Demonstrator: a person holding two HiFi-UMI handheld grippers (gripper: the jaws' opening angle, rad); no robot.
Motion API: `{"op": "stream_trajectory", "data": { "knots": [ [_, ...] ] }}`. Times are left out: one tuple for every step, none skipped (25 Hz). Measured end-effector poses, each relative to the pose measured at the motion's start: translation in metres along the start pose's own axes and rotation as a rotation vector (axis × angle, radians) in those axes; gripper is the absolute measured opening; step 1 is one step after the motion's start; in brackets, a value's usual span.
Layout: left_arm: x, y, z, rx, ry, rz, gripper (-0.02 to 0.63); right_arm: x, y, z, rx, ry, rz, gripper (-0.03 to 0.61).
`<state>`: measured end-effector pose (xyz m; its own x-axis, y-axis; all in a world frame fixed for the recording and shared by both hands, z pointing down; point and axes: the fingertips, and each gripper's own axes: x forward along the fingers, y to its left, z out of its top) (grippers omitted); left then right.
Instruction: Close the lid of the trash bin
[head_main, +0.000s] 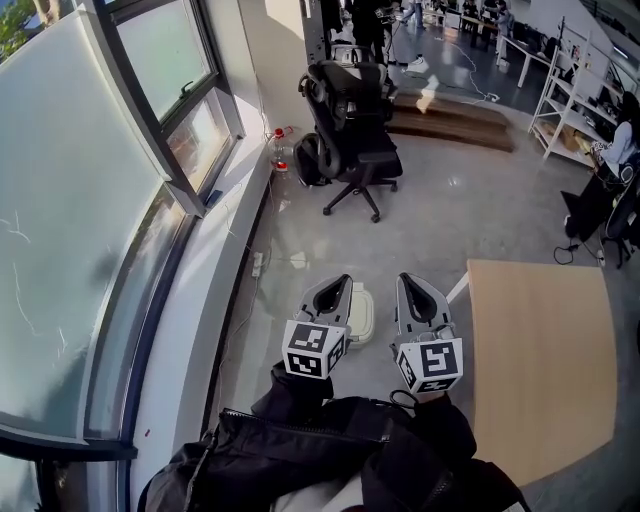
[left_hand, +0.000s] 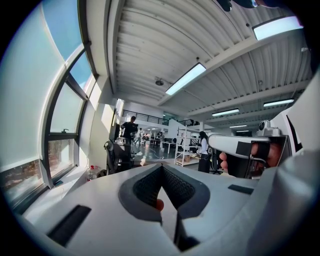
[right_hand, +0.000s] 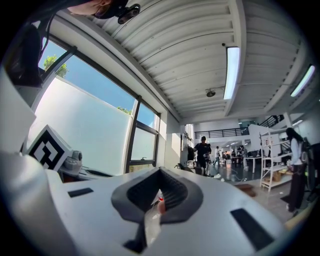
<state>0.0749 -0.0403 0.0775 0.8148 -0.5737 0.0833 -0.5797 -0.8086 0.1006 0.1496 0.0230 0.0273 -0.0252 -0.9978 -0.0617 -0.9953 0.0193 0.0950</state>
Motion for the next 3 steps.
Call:
{"op": "stream_trajectory", "data": {
  "knots": [
    [0.0008,0.0009,-0.0008,0.0,0.001,0.0,-0.005,0.0005,-0.0003,-0.0002,-0.003,-0.002,-0.001,0.005],
    [0.0017,0.0016,-0.0019,0.001,0.002,0.0,-0.005,0.0011,-0.0006,-0.0005,-0.005,-0.004,-0.001,0.005],
    [0.0025,0.0023,-0.0031,0.001,0.003,0.0,-0.005,0.0016,-0.001,-0.0008,-0.007,-0.006,-0.002,0.005]
  ]
}}
